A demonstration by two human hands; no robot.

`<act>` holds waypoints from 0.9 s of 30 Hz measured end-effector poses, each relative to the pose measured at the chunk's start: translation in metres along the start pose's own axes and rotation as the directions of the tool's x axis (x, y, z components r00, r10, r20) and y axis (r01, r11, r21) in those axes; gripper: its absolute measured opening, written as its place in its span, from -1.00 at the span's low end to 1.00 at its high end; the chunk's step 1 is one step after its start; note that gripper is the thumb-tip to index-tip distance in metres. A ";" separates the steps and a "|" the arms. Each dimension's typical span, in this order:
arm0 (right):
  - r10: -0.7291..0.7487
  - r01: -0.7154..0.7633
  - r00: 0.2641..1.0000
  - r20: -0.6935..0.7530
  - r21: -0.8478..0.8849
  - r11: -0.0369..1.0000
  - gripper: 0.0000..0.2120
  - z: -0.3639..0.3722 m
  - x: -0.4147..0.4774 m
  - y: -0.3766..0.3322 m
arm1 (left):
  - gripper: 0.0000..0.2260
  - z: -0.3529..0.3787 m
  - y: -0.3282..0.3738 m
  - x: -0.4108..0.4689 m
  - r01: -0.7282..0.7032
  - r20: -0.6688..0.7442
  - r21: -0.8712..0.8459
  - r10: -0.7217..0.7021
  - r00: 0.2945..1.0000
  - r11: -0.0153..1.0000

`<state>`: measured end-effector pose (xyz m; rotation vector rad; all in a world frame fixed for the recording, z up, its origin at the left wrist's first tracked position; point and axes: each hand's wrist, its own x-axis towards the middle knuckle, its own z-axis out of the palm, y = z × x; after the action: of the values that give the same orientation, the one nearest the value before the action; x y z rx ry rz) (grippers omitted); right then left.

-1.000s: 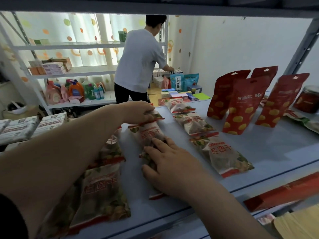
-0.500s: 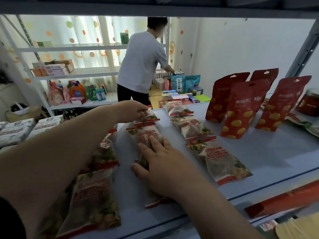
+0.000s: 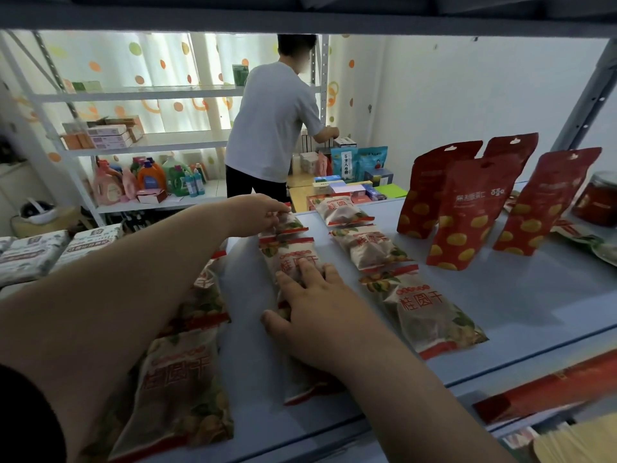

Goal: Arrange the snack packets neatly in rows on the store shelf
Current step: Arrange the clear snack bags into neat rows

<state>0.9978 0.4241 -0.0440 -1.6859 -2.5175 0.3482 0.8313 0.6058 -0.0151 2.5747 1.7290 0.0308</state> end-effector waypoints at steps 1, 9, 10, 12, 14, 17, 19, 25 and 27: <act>0.007 -0.007 1.000 0.002 0.003 1.000 -0.32 -0.001 0.001 0.000 | -0.61 0.000 0.000 0.000 -0.005 0.003 -0.003 0.005 1.000 1.000; 0.022 -0.022 1.000 0.021 -0.013 1.000 -0.30 -0.003 0.007 0.000 | -0.62 0.002 -0.005 0.004 -0.046 0.006 0.061 0.046 0.999 0.997; 0.016 -0.016 1.000 0.012 -0.008 1.000 -0.31 -0.004 0.006 0.000 | -0.62 0.002 -0.004 0.004 -0.065 0.009 0.090 0.064 0.998 0.994; -0.015 0.015 0.999 -0.037 0.001 1.000 -0.31 -0.008 0.000 0.000 | -0.62 0.001 -0.003 0.003 -0.084 0.011 0.142 0.083 0.996 0.986; -0.067 0.067 0.991 -0.119 -0.003 0.998 -0.29 -0.013 -0.012 -0.003 | -0.63 -0.002 0.000 0.000 -0.098 -0.015 0.201 0.103 0.995 0.975; -0.117 0.116 0.979 -0.164 -0.017 0.993 -0.32 -0.017 -0.033 -0.005 | -0.67 -0.012 0.008 -0.011 -0.166 -0.156 0.218 0.202 0.967 0.962; -0.115 0.116 0.982 -0.151 -0.001 0.993 -0.33 -0.015 -0.043 -0.003 | -0.69 -0.018 0.021 -0.023 -0.222 -0.173 0.097 0.236 0.956 0.970; -0.035 0.048 0.980 -0.198 0.057 0.997 -0.53 -0.007 -0.055 0.006 | -0.58 -0.013 0.049 -0.050 -0.325 0.122 0.107 0.312 0.942 0.940; -0.026 0.039 0.977 -0.210 0.056 0.998 -0.56 -0.006 -0.056 0.008 | -0.54 -0.013 0.048 -0.052 -0.314 0.132 0.104 0.300 0.945 0.944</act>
<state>1.0278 0.3767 -0.0376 -1.5681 -2.3558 0.2268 0.8554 0.5399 0.0002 2.8471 1.3158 -0.2165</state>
